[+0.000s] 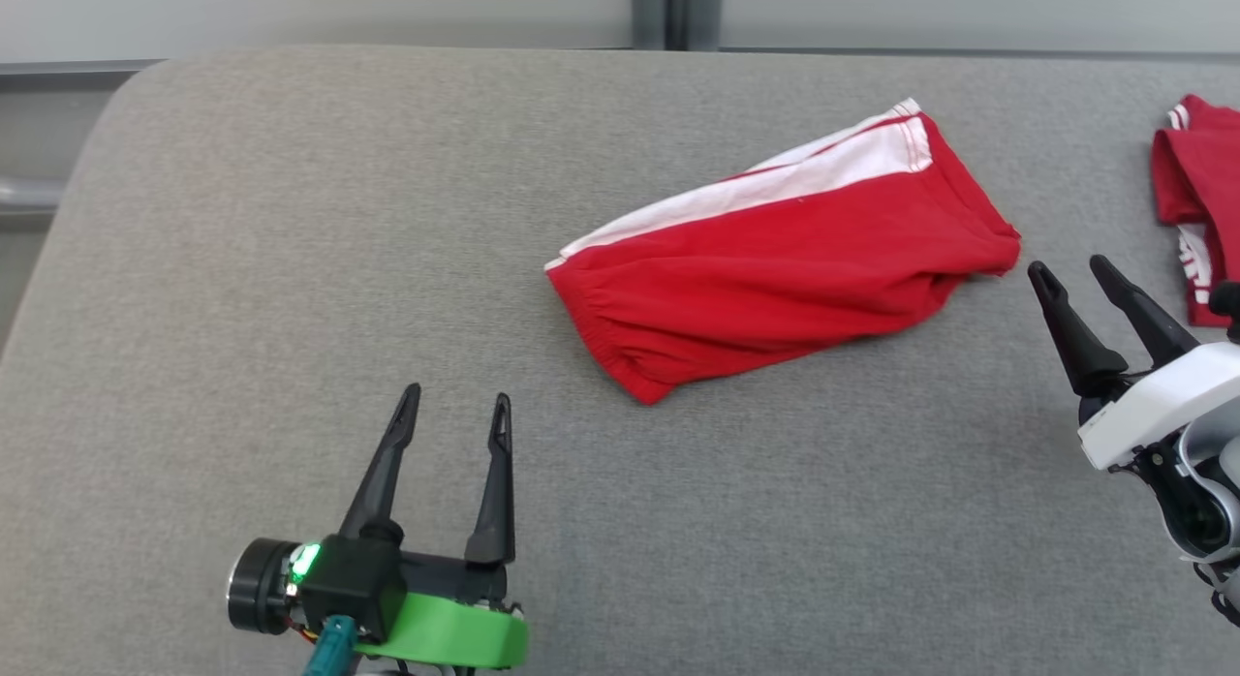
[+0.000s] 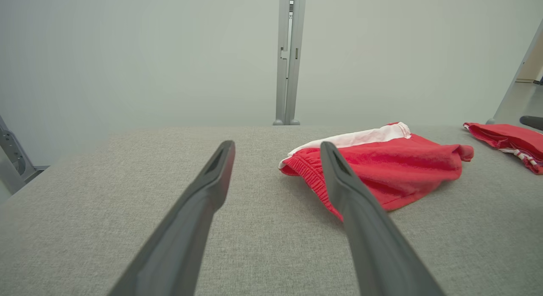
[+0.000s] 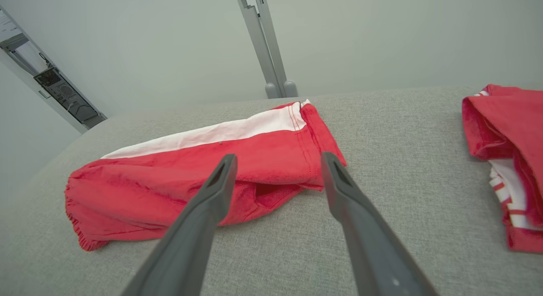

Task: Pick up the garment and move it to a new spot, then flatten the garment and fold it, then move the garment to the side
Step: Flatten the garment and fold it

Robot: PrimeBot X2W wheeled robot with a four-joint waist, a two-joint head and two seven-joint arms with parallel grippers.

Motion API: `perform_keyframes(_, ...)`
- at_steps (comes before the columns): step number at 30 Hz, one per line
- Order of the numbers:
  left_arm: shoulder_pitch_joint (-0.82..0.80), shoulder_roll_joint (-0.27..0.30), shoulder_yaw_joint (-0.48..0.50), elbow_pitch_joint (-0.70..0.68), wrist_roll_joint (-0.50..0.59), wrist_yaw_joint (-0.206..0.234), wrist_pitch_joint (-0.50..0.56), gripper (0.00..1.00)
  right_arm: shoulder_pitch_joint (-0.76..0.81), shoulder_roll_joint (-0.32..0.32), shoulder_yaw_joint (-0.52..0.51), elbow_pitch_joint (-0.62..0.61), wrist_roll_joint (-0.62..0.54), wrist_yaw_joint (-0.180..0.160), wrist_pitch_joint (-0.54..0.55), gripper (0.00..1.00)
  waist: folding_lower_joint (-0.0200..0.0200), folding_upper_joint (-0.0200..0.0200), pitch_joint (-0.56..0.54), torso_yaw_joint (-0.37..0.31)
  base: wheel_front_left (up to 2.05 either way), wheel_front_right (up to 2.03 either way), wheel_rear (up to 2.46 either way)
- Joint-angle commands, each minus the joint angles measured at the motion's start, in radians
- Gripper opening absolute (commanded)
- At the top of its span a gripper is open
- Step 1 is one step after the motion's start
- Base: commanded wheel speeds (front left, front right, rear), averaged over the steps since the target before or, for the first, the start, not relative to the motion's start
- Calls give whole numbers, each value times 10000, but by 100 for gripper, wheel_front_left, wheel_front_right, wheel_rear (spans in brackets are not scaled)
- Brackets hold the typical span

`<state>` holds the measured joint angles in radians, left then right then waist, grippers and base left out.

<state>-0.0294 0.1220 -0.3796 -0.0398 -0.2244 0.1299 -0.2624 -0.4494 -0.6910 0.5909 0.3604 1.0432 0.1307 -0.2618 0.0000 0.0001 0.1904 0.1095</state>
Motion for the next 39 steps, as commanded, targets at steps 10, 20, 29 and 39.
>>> perform_keyframes(10, 234, -620, -377, 18, 988, -396, -28, 100, -803, -257, -458, 1559, -319, -3, 614, 100, 0, -1, 336, 1527, 0, 0, 0)
perform_keyframes(20, -397, -717, -986, -21, 712, -360, -28, 100, -2998, -658, -77, 3351, -1058, -3, 2816, 100, 0, -1, 1480, 2109, 0, 0, 0)
perform_keyframes(29, -860, -715, -1525, -36, 458, -65, -28, 100, -3960, -928, 714, 3885, -1547, -6, 3640, 100, 0, -1, 2113, 2322, 0, 0, 0)
perform_keyframes(39, -1041, -715, -1697, 13, 467, 77, -28, 100, -4032, -676, 1163, 4897, -1487, -14, 3851, 100, 0, -1, 2300, 2401, 0, 0, 0)
